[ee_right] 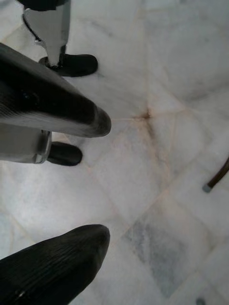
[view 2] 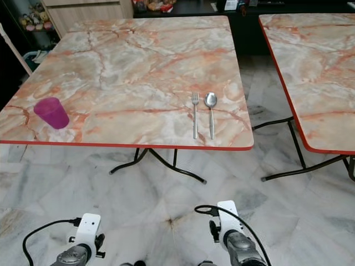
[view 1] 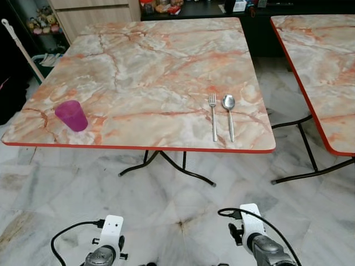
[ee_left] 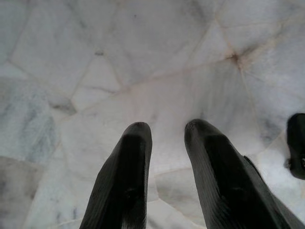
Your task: Setting the table
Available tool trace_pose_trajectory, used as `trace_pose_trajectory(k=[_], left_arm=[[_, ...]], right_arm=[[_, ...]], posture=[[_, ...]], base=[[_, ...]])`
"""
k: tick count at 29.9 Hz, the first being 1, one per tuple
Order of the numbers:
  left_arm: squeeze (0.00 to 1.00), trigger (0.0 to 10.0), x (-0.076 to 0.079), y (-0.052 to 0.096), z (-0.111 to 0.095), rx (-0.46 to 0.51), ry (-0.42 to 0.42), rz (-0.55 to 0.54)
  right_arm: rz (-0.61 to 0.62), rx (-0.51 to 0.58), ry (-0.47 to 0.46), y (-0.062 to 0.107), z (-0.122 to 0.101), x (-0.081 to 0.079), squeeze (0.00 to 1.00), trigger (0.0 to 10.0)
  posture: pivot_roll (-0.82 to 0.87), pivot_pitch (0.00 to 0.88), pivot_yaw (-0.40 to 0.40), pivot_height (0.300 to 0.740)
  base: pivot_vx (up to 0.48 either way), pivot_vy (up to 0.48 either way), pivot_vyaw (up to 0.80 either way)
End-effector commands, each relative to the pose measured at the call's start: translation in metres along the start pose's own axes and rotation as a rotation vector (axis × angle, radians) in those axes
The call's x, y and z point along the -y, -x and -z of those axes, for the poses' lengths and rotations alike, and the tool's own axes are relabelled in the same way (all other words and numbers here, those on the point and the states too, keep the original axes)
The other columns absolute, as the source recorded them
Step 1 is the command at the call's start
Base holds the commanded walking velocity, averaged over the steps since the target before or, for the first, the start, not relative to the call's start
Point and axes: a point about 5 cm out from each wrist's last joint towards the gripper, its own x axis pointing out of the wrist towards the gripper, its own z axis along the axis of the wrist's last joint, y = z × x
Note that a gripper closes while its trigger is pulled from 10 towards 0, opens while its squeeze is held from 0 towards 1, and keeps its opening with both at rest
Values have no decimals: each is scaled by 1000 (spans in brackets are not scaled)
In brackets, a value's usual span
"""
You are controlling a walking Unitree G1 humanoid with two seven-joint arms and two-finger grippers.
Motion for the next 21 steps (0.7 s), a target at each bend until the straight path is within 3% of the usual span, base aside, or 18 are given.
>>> trace_pose_trajectory(k=[1, 5, 18, 21], left_arm=[[0, 10000, -7, 0, 2, -20, 9, -15], [0, 10000, -9, 0, 2, -25, 6, -16], [0, 10000, -6, 0, 3, -24, 7, 0], [0, 10000, -6, 0, 2, -27, 9, 0]], right_arm=[[-22, -9, 29, -1, 0, -7, 0, 10000], [-10, 7, -20, -1, -3, -7, 0, 10000], [-15, -3, -35, -1, -1, -4, 0, 10000], [-4, 2, -74, -1, -1, -4, 0, 10000]], posture=[[-83, 158, 93, 740], [-92, 150, 98, 740], [-70, 154, 93, 740], [-71, 145, 94, 740]], base=[[0, 0, 0], [0, 0, 0], [0, 0, 0], [0, 0, 0]])
